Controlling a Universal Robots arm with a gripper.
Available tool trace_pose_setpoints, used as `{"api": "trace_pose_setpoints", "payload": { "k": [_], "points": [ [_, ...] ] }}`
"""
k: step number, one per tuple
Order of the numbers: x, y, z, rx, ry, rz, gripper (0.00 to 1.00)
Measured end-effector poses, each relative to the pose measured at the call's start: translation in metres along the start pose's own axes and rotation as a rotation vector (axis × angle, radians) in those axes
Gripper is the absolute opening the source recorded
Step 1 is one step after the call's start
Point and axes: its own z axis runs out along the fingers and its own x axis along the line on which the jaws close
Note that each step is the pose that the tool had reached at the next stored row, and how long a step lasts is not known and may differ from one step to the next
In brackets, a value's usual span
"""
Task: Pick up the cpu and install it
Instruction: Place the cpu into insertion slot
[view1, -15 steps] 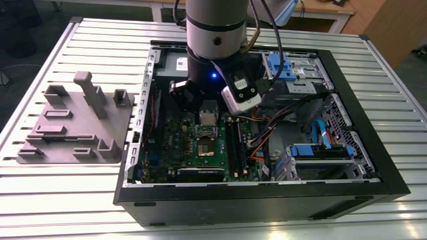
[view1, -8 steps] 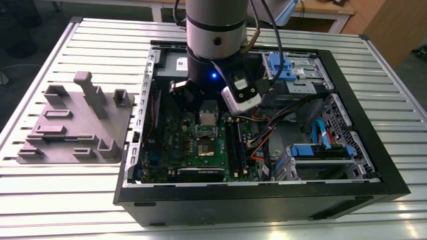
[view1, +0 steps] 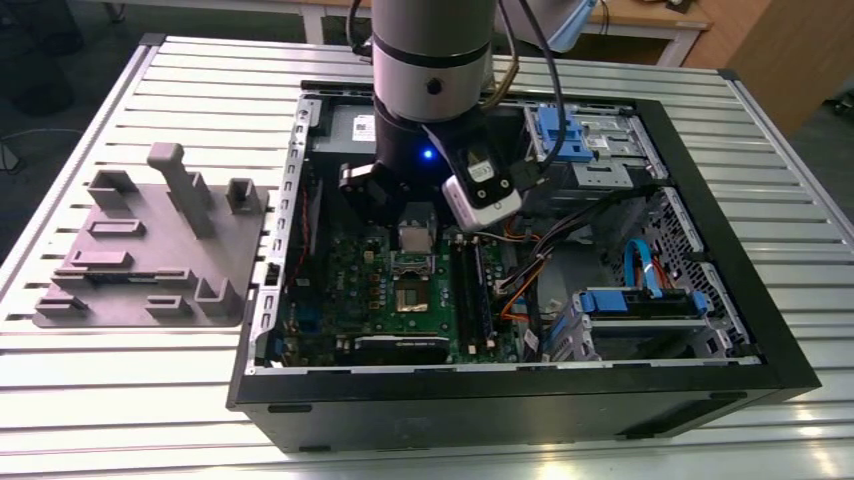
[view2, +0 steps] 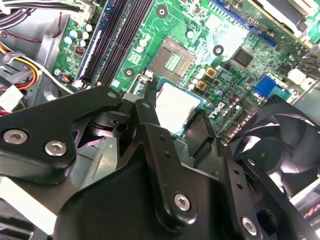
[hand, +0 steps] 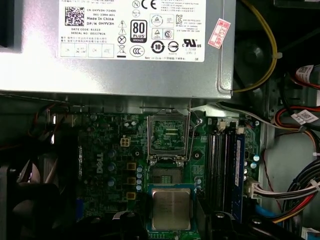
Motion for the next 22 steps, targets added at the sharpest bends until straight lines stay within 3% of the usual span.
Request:
{"api": "trace_pose_setpoints", "payload": {
  "k": [8,22],
  "points": [
    [0.0002,0.0003,0.0141,0.0002,0.0001,0.0,0.47],
    [0.0003,0.0003,0.0151,0.0002,0.0001,0.0,0.47]
  ]
}}
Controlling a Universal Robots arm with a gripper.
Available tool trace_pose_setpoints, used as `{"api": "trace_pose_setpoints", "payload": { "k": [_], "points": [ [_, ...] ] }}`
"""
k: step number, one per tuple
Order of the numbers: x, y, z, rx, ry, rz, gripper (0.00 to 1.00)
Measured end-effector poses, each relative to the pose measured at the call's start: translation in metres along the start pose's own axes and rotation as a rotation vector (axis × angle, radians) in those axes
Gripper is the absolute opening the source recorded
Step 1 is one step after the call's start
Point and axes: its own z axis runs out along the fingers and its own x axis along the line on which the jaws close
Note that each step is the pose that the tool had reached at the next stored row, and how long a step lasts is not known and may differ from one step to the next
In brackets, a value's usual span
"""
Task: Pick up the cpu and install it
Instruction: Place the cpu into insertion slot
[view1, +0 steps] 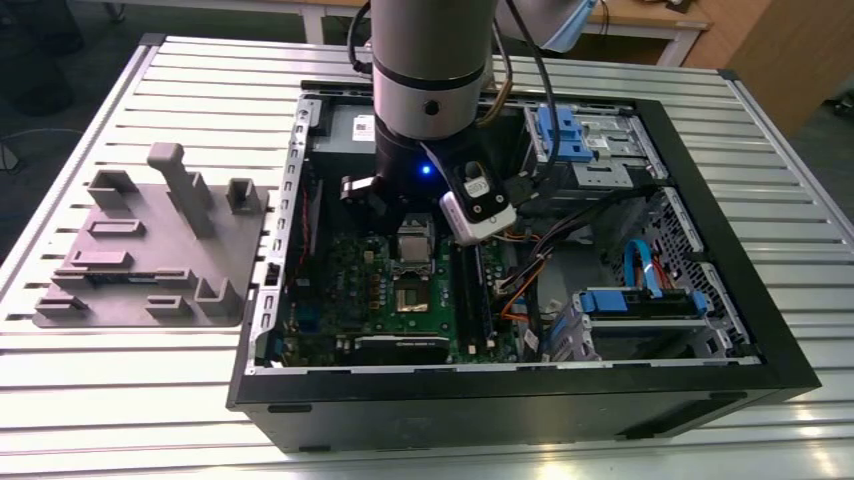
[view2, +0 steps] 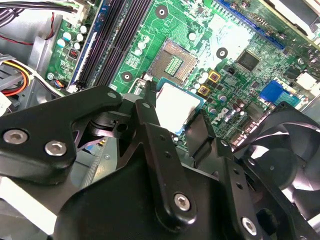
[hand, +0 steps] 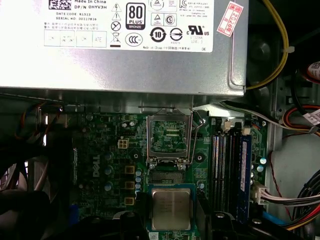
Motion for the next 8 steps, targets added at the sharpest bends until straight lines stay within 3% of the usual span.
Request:
{"api": "trace_pose_setpoints", "payload": {
  "k": [8],
  "points": [
    [0.0002,-0.003,0.0088,0.0002,0.0001,0.004,0.47]
  ]
}}
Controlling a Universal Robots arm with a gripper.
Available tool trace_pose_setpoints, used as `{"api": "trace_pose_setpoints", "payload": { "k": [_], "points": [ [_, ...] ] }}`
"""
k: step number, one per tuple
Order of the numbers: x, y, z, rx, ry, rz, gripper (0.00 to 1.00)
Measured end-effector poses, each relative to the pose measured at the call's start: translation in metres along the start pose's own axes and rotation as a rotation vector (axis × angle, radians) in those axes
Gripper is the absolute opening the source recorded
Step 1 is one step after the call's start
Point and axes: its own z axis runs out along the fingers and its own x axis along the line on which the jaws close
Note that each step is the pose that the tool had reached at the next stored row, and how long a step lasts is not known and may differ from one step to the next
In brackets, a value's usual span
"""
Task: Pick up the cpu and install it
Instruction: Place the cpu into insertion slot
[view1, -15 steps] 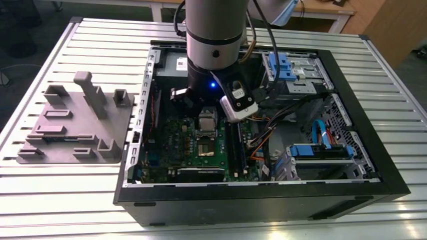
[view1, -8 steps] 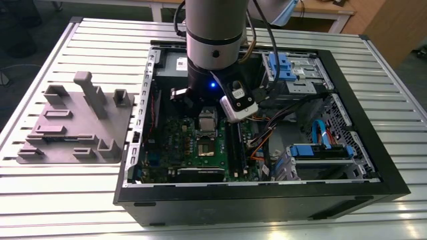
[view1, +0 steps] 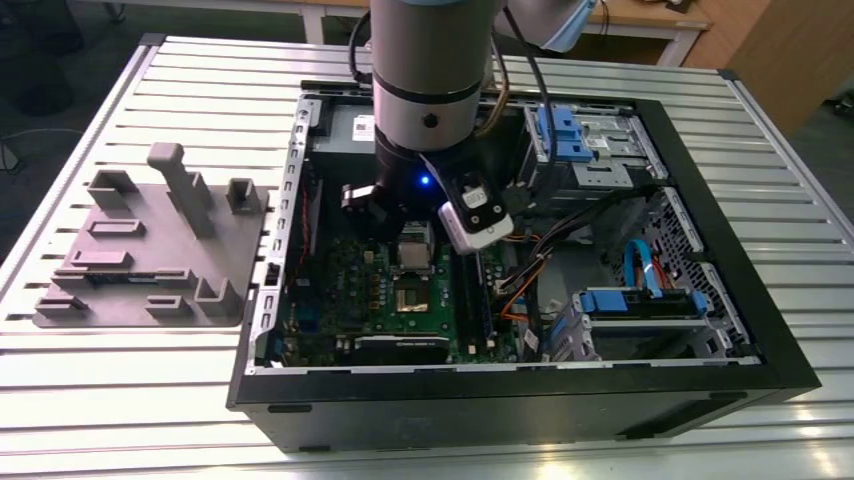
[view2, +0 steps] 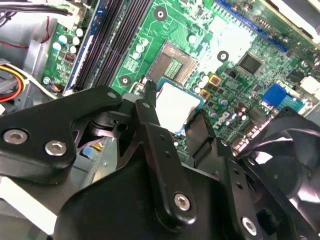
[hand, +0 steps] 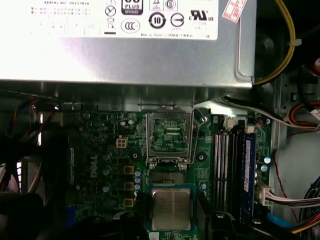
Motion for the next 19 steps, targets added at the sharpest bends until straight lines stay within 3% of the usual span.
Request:
{"api": "trace_pose_setpoints", "payload": {
  "k": [3,19],
  "points": [
    [0.0,-0.0032,0.0023,-0.0002,-0.0001,0.002,0.47],
    [0.0003,-0.0052,0.0311,0.0003,0.0003,0.014,0.47]
  ]
}}
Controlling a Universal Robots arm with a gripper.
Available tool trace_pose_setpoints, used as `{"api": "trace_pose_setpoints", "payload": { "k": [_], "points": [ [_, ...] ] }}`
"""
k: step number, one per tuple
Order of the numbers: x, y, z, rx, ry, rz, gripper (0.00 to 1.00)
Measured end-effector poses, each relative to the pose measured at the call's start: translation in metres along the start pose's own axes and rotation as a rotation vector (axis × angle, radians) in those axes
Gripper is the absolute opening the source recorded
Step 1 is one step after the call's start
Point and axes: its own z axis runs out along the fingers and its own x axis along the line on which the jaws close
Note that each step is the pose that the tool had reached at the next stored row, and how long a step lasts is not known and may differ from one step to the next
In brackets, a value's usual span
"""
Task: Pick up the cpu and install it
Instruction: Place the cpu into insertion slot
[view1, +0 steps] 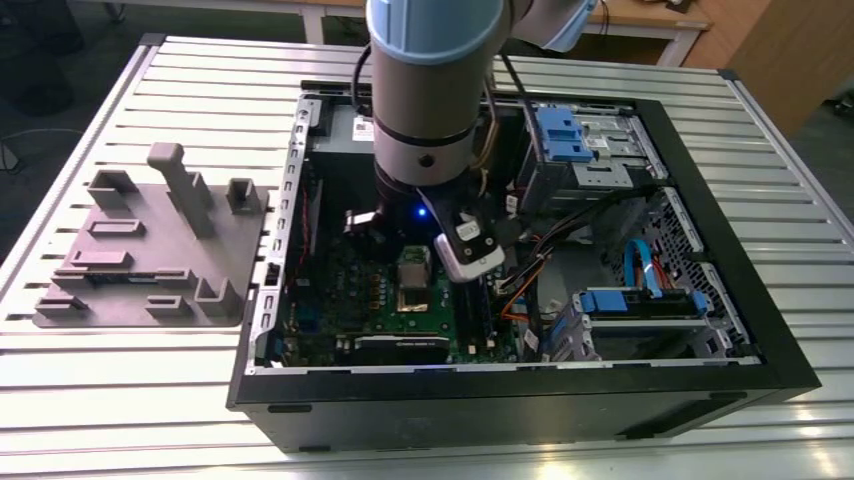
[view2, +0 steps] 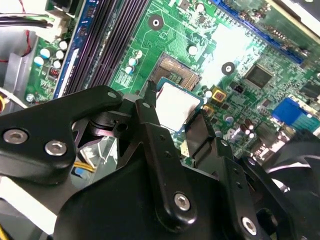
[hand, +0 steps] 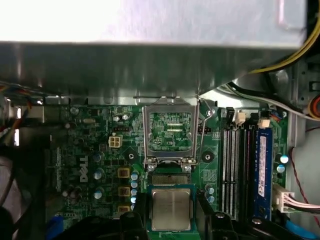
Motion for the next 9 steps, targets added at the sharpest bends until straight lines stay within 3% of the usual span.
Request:
{"api": "trace_pose_setpoints", "payload": {
  "k": [9],
  "points": [
    [0.0001,-0.0017,0.0164,0.0,0.0,0.003,0.47]
  ]
}}
